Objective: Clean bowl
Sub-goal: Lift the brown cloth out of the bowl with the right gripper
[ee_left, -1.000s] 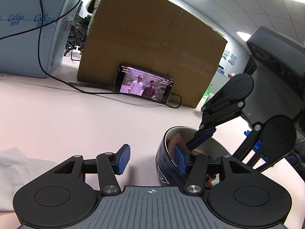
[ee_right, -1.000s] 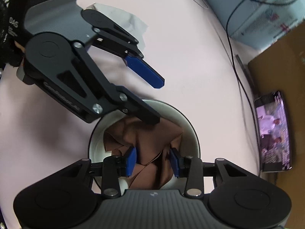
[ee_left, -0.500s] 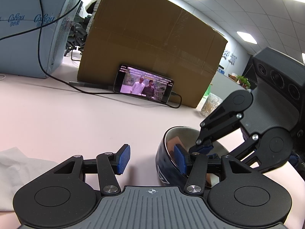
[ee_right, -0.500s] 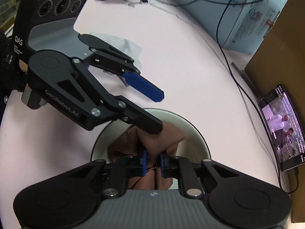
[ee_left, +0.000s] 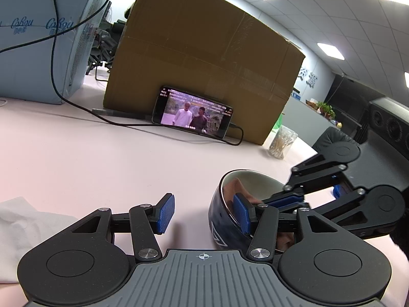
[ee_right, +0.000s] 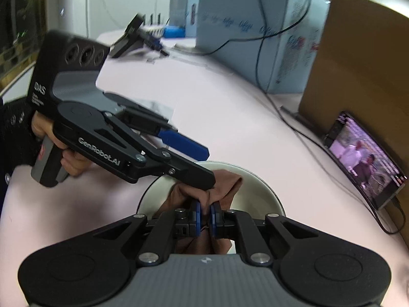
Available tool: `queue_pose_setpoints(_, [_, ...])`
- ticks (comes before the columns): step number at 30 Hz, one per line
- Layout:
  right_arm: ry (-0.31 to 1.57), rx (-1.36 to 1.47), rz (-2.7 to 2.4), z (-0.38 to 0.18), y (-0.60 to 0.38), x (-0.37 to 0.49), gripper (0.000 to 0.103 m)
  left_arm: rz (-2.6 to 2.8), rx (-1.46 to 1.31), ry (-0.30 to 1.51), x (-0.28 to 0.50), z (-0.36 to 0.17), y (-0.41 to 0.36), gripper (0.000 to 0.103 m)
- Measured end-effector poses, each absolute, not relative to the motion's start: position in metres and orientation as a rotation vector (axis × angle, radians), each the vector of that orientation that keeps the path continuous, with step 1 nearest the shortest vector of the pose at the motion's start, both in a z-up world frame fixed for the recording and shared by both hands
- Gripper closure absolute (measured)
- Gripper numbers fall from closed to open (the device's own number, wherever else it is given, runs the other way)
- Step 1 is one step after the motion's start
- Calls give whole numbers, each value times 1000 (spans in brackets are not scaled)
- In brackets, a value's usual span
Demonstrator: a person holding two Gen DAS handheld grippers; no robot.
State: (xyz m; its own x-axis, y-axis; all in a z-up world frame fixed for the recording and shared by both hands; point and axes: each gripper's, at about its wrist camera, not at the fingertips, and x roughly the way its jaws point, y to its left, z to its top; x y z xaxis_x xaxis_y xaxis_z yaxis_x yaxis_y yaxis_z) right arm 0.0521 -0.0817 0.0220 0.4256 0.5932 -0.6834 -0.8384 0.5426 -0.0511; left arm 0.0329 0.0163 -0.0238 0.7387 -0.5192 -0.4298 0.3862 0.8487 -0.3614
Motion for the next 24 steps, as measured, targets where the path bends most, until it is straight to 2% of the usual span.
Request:
queue_pose_setpoints(8, [482, -156, 835, 24, -120, 29, 95, -503, -265, 542, 32, -23, 17, 52])
queue_pose_setpoints(16, [223, 31, 707, 33, -145, -9, 95, -496, -286, 537, 32, -23, 20, 52])
queue_pose_setpoints(19, [176, 66, 669, 34, -153, -28, 95, -495, -303, 532, 33, -23, 23, 52])
queue_pose_setpoints(24, [200, 72, 603, 26, -162, -57, 95, -503, -328, 533, 34, -23, 26, 53])
